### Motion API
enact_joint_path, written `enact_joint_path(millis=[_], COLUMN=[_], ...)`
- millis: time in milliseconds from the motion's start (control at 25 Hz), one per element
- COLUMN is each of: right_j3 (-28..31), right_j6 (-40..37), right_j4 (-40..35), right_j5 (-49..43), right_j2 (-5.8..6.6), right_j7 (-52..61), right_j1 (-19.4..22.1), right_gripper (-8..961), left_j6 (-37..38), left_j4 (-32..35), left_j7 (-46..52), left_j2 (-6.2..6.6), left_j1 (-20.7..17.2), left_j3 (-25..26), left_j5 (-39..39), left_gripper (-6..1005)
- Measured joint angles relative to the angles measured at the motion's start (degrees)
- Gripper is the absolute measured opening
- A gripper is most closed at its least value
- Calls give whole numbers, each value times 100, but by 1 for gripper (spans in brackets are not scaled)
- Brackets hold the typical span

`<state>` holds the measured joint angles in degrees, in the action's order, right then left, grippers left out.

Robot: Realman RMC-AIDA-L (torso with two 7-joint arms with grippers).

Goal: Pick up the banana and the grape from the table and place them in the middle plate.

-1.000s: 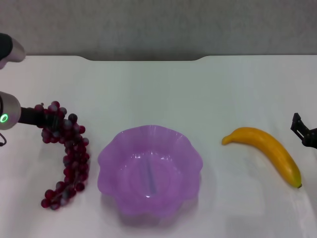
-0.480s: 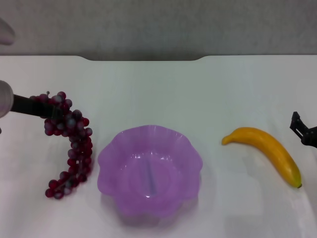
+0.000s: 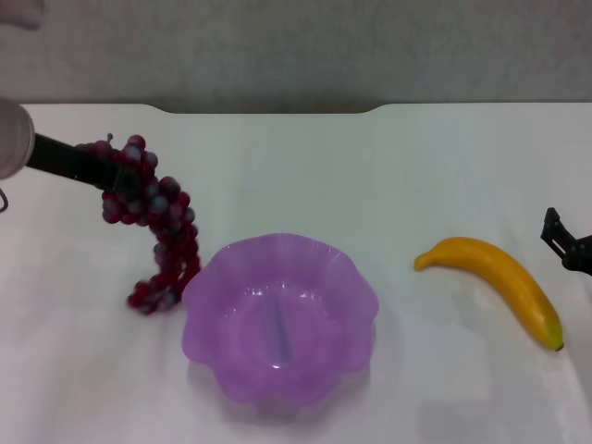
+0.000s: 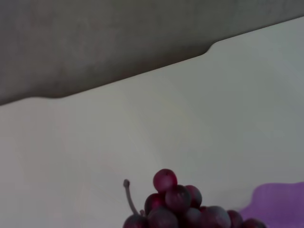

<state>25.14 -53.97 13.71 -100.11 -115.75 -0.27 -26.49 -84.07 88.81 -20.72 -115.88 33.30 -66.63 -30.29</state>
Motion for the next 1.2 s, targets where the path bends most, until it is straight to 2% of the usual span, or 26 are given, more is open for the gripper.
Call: enact_joint_path(millis=[240, 480, 800, 1000, 1200], right_j3=[0, 0, 0, 0, 0], right_j6=[0, 46, 78, 80, 80], right_j4=[0, -2, 2, 3, -7], right_j5=[0, 0, 0, 0, 0], right_j2=[0, 0, 0, 0, 0], right_j7=[0, 0, 0, 0, 0], right_j1=[5, -3, -8, -7, -11], right_gripper=[891, 892, 891, 892, 892], left_j6=[-586, -1399, -2337, -2487, -2585], left_j4=[678, 1250, 1405, 1472, 1668], left_j7=[39, 41, 51, 51, 149], left_j2=[34, 82, 93, -9, -18], left_j1=[170, 552, 1082, 1180, 1245], left_j3=[187, 371, 456, 423, 400], left_j5=[12, 17, -59, -208, -611], left_gripper=[225, 223, 219, 217, 214])
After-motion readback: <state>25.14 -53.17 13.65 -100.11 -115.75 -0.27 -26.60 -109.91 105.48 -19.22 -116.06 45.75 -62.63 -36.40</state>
